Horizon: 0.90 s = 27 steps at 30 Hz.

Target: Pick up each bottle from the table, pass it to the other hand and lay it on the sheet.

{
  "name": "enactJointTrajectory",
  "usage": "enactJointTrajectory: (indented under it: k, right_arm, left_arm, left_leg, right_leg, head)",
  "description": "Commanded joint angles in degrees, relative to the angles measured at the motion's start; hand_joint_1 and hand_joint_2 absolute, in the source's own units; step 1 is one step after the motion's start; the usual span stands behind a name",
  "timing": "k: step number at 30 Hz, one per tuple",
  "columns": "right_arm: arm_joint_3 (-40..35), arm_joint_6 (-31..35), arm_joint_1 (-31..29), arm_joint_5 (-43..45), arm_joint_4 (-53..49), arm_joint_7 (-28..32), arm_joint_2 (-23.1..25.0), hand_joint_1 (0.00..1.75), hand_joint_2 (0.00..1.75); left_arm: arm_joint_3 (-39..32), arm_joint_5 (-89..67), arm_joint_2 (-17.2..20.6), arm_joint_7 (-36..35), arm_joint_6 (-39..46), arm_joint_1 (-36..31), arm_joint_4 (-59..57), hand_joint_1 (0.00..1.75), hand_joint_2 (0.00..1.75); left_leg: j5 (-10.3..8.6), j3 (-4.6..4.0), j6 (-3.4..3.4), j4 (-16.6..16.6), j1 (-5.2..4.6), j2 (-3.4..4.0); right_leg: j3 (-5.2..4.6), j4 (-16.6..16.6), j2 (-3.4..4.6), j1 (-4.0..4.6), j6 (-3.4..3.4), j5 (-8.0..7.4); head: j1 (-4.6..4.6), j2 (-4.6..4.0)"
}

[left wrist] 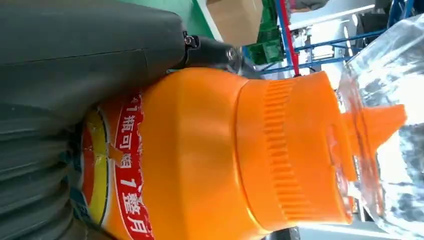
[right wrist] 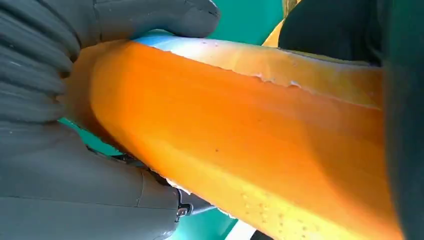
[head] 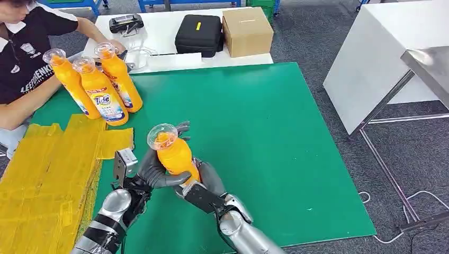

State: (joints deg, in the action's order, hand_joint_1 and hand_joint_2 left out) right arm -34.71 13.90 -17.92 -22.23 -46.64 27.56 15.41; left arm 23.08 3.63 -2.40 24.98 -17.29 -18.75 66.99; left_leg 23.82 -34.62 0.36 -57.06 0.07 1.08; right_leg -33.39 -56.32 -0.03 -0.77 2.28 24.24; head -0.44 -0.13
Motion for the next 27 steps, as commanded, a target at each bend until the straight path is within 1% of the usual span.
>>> enactJointTrajectory:
  k: [1, 5, 6, 8, 9, 10, 12, 13, 14, 15, 18, 19, 20, 21, 22, 24, 27]
  right_arm:
    - [-3.3, 1.5, -0.7, 1.0, -2.1, 0.6, -2.3, 1.75, 1.75]
    - [-2.4, 1.9, -0.6, 1.7, -2.9, 0.5, -2.8, 1.75, 1.75]
    - [-2.4, 1.9, -0.6, 1.7, -2.9, 0.5, -2.8, 1.75, 1.75]
    - [-0.9, 1.9, 0.2, 3.3, -4.7, 0.8, -2.9, 1.75, 1.75]
    - [0.1, 1.8, 0.9, 4.6, -6.4, 1.1, -3.2, 1.22, 1.75]
    - [0.8, 1.6, 1.3, 5.5, -7.5, 1.2, -3.4, 0.00, 1.75]
    - [3.1, 0.4, 3.8, 8.4, -14.2, 0.7, -5.3, 0.00, 1.75]
    - [3.8, -0.2, 4.7, 9.3, -16.9, 0.3, -6.2, 0.00, 1.75]
    - [5.1, -0.7, 6.1, 9.8, -20.6, 0.0, -7.3, 0.00, 1.75]
    - [5.9, -1.0, 6.8, 10.1, -22.9, -0.1, -8.0, 0.00, 1.75]
    - [6.2, -1.6, 7.4, 10.3, -24.4, -0.7, -8.4, 0.00, 1.75]
    - [7.1, -1.4, 8.0, 10.4, -25.4, -0.3, -8.2, 0.00, 1.75]
    - [7.9, -1.1, 8.6, 10.6, -27.1, -0.1, -8.5, 0.00, 1.75]
    - [9.2, -2.3, 9.7, 12.4, -29.9, -0.1, -9.3, 0.00, 0.00]
    - [10.5, -4.7, 11.0, 14.6, -33.3, -1.8, -10.5, 0.00, 0.00]
    - [11.6, -5.9, 11.9, 14.6, -34.9, -2.4, -10.9, 0.00, 0.00]
    - [11.6, -5.9, 11.8, 14.6, -34.4, -2.4, -10.7, 0.00, 0.00]
  left_arm:
    - [-0.5, 0.3, -0.3, -0.8, 1.7, -2.5, -4.3, 1.75, 1.75]
    - [-1.3, 0.4, -0.5, -0.7, 3.0, -2.4, -3.9, 1.75, 1.75]
    - [-1.3, 0.4, -0.5, -0.7, 3.0, -2.4, -3.9, 1.75, 1.75]
    - [-2.4, -0.2, -0.6, -0.3, 5.8, -1.9, -2.7, 1.75, 1.75]
    - [-3.2, 0.0, -0.4, -0.2, 6.6, -1.6, -1.8, 1.75, 1.75]
    - [-3.8, -0.1, -0.3, -0.1, 7.6, -1.4, -1.2, 1.75, 1.75]
    - [-5.4, -4.4, 0.6, 0.0, 14.2, -0.3, 1.8, 1.75, 1.75]
    - [-6.0, -5.2, 0.9, 0.0, 15.3, 0.2, 3.1, 1.75, 1.75]
    - [-6.7, -7.9, 1.5, 0.1, 18.3, 0.9, 4.6, 1.75, 1.75]
    - [-7.2, -9.8, 1.8, 0.3, 20.5, 1.3, 5.5, 1.75, 1.75]
    - [-7.7, -10.0, 2.0, 0.3, 20.5, 1.5, 6.1, 1.75, 1.75]
    - [-7.9, -14.8, 2.1, 0.2, 25.9, 1.6, 6.0, 1.75, 1.75]
    - [-8.3, -16.9, 2.3, -0.1, 28.3, 1.7, 6.2, 1.75, 1.75]
    - [-9.1, -21.7, 3.2, -0.7, 33.0, 1.8, 6.1, 1.75, 1.75]
    - [-9.7, -29.4, 4.5, -2.1, 38.7, 2.0, 5.9, 1.75, 1.75]
    - [-10.9, -29.7, 4.7, -1.7, 38.2, 2.4, 6.1, 1.75, 1.75]
    - [-10.9, -29.8, 4.4, -1.7, 38.1, 2.4, 6.1, 1.75, 1.75]
  left_leg:
    - [0.04, 0.09, -0.03, 0.0, 0.08, -0.16]
    - [0.07, 0.13, -0.03, -0.1, 0.08, -0.20]
    - [0.02, 0.06, -0.02, 0.0, 0.04, -0.11]
    - [0.09, 0.17, -0.04, -0.1, 0.10, -0.16]
    - [0.01, 0.05, -0.02, 0.0, 0.02, -0.13]
    - [0.06, 0.11, -0.04, 0.0, 0.07, -0.15]
    - [0.04, 0.04, -0.02, 0.0, 0.05, -0.14]
    - [0.07, 0.08, -0.03, 0.0, 0.06, -0.12]
    - [0.14, 0.17, -0.04, -0.1, 0.10, -0.10]
    - [0.06, 0.06, -0.03, 0.0, 0.05, -0.07]
    - [0.06, 0.03, -0.02, -0.1, 0.05, -0.22]
    - [0.10, 0.09, -0.02, -0.1, 0.07, -0.25]
    - [0.06, 0.03, -0.01, 0.0, 0.04, -0.15]
    - [0.12, 0.11, -0.01, -0.1, 0.06, -0.17]
    - [0.06, 0.02, -0.01, 0.0, 0.03, -0.14]
    - [0.03, 0.02, -0.01, 0.0, 0.01, -0.15]
    - [0.09, 0.12, -0.05, 0.0, 0.08, -0.16]
  right_leg:
    - [0.15, 0.0, -0.09, 0.08, -0.07, 0.03]
    - [0.19, 0.0, -0.11, 0.07, -0.09, 0.07]
    - [0.09, 0.0, -0.06, 0.04, -0.05, 0.02]
    - [0.23, 0.0, -0.06, 0.10, -0.11, 0.06]
    - [0.08, 0.0, -0.08, 0.02, -0.05, 0.03]
    - [0.16, 0.0, -0.07, 0.07, -0.09, 0.05]
    - [0.09, 0.0, -0.08, 0.05, -0.06, 0.03]
    - [0.12, 0.0, -0.04, 0.05, -0.08, 0.06]
    - [0.21, 0.0, 0.00, 0.10, -0.11, 0.09]
    - [0.07, 0.0, 0.00, 0.05, -0.07, 0.04]
    - [0.08, 0.0, -0.16, 0.06, -0.06, 0.08]
    - [0.16, 0.0, -0.16, 0.08, -0.08, 0.10]
    - [0.08, 0.0, -0.09, 0.04, -0.05, 0.05]
    - [0.17, 0.0, -0.07, 0.06, -0.06, 0.08]
    - [0.06, 0.0, -0.06, 0.03, -0.05, 0.05]
    - [0.06, 0.0, -0.08, 0.00, -0.05, 0.04]
    - [0.17, 0.0, -0.06, 0.07, -0.11, 0.07]
  head:
    - [0.00, 0.00]
    - [0.00, 0.00]
    - [0.00, 0.00]
    - [0.00, 0.00]
    - [0.00, 0.00]
    - [0.00, 0.00]
    - [0.02, 0.00]
    - [0.02, 0.00]
    - [0.00, 0.00]
    - [0.00, 0.00]
    - [0.00, 0.00]
    - [0.02, 0.00]
    - [0.00, 0.00]
    - [0.00, 0.00]
    - [0.00, 0.00]
    - [0.02, 0.00]
    - [0.00, 0.00]
